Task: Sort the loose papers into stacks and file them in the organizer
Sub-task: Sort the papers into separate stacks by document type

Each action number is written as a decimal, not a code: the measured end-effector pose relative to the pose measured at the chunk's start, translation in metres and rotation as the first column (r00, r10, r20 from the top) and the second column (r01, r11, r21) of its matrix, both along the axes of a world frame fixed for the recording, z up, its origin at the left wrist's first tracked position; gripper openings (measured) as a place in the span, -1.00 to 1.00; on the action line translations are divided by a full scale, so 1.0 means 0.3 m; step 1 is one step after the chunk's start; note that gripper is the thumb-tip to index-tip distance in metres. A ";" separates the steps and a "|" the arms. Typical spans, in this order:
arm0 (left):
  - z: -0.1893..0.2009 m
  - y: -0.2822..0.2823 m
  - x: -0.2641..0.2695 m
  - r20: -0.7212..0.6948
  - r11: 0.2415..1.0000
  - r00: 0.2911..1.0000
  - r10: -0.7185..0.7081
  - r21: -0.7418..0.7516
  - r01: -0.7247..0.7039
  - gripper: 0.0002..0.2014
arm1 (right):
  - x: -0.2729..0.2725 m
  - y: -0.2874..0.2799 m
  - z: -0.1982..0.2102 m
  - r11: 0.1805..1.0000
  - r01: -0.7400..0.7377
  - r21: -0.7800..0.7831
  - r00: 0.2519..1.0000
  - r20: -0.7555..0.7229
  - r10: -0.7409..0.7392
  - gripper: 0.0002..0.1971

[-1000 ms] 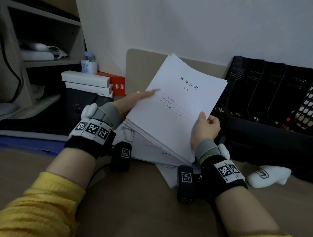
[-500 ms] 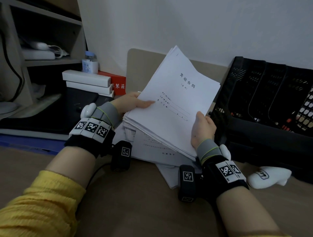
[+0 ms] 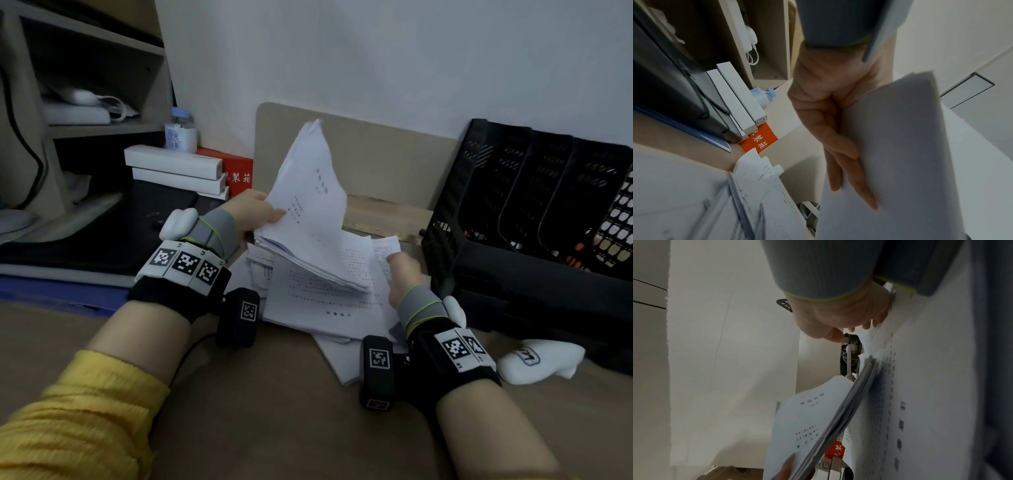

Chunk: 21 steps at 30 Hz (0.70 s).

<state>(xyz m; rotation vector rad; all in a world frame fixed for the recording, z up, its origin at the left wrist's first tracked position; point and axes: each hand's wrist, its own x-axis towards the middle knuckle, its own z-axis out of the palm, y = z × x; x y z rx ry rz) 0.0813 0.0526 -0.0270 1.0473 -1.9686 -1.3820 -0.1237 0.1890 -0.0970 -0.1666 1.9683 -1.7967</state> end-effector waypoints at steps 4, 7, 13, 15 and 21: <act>-0.003 -0.009 -0.003 0.032 0.999 0.998 0.051 -0.001 -0.051 -0.77 | 0.000 -0.016 -0.005 0.998 -0.067 -0.021 0.997 -0.052 0.066 -0.60; -0.005 -0.006 0.004 0.045 0.998 0.998 0.054 0.010 -0.055 -0.72 | 0.001 -0.011 -0.007 0.996 -0.058 -0.065 0.998 -0.001 0.058 -0.85; -0.008 -0.010 0.003 0.050 0.998 0.998 0.047 0.030 -0.049 -0.64 | 0.028 0.004 -0.001 0.990 -0.141 -0.031 0.989 0.034 0.142 -0.86; -0.010 -0.014 0.004 0.038 0.998 0.998 0.050 0.044 -0.051 -0.66 | 0.032 -0.003 -0.004 0.983 -0.185 -0.015 0.982 0.038 0.185 -0.86; -0.013 -0.017 0.004 0.024 0.997 0.999 0.043 0.060 -0.044 -0.69 | 0.025 0.000 -0.007 0.988 -0.154 0.023 0.988 -0.011 0.155 -0.84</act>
